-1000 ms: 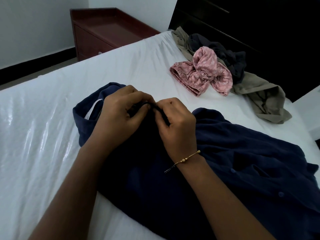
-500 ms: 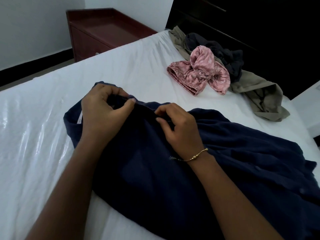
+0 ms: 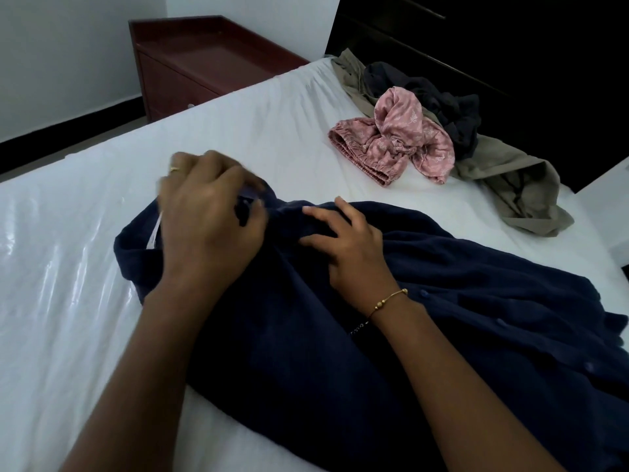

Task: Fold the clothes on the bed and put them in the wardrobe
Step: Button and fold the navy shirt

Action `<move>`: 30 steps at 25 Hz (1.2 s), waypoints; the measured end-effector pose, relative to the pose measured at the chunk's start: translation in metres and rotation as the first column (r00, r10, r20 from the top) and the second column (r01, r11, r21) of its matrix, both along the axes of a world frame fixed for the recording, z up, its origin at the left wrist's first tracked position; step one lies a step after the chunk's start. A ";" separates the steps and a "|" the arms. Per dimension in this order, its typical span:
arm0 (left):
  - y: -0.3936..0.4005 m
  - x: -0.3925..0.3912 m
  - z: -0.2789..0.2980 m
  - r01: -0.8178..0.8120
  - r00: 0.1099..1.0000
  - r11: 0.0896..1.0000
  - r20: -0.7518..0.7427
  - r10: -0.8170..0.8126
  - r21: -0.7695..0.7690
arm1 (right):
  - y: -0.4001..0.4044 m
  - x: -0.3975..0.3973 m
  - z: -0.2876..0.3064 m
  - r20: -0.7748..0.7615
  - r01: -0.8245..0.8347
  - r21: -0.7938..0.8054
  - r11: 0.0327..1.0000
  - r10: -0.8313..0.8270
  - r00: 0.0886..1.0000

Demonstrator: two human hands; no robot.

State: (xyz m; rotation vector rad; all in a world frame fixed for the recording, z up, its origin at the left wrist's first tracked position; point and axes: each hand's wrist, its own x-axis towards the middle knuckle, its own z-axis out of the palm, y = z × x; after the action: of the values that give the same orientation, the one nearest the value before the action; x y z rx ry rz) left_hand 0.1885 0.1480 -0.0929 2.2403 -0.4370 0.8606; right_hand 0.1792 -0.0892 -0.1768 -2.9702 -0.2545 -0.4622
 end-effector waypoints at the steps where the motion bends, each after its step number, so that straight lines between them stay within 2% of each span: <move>1: -0.008 -0.004 0.004 0.127 0.990 0.992 0.053 -0.128 0.018 | 0.002 0.002 -0.002 -0.039 -0.013 0.008 1.000 0.013 0.999; 3: -0.022 -0.009 -0.001 0.375 0.927 0.919 -0.023 -0.375 0.122 | 0.003 0.004 -0.003 -0.070 -0.003 0.070 0.998 0.008 0.998; 4: -0.026 -0.006 -0.011 0.429 0.903 0.879 -0.109 -0.415 0.208 | 0.001 0.006 -0.003 -0.031 0.010 0.091 0.996 -0.007 0.999; 6: -0.023 0.007 -0.034 0.388 0.918 0.850 -0.230 -0.323 0.356 | 0.001 0.009 -0.003 0.031 0.013 0.107 0.994 -0.017 0.999; 9: -0.015 0.022 -0.056 0.312 0.944 0.845 -0.239 -0.226 0.434 | 0.018 0.012 0.001 -0.109 -0.071 0.059 0.996 0.077 0.991; 12: -0.013 0.023 -0.062 0.312 0.930 0.861 -0.314 -0.191 0.401 | 0.024 0.017 0.002 -0.244 -0.073 -0.032 0.997 0.063 0.968; 16: -0.005 0.028 -0.060 0.204 0.957 0.909 -0.271 -0.107 0.363 | 0.028 0.015 -0.007 -0.206 -0.023 -0.039 0.999 0.015 0.979; 19: 0.004 0.036 -0.058 0.229 0.964 0.892 -0.216 -0.154 0.389 | 0.036 0.016 -0.003 -0.032 -0.022 0.067 0.998 0.024 0.999; 21: 0.011 0.041 -0.057 0.248 0.959 0.864 -0.238 -0.154 0.438 | 0.036 0.024 0.003 0.105 -0.020 0.196 0.980 -0.001 0.994; 23: 0.014 0.041 -0.056 0.287 0.947 0.835 -0.268 -0.175 0.469 | 0.038 0.026 0.006 0.107 -0.027 0.279 0.960 -0.003 0.994; 25: 0.011 0.034 -0.049 0.296 0.947 0.845 -0.254 -0.198 0.446 | 0.039 0.021 0.009 0.073 -0.028 0.327 0.944 0.005 0.997; 30: 0.000 0.007 -0.016 0.256 0.962 0.947 -0.149 -0.230 0.192 | 0.034 0.015 0.025 0.099 -0.090 0.452 0.888 0.051 0.994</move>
State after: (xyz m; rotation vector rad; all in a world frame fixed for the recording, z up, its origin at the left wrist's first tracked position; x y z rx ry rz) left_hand 0.1954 0.1477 -0.1089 2.3512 -0.7576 0.5631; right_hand 0.1946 -0.0555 -0.1516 -2.4767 -0.2245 -0.5524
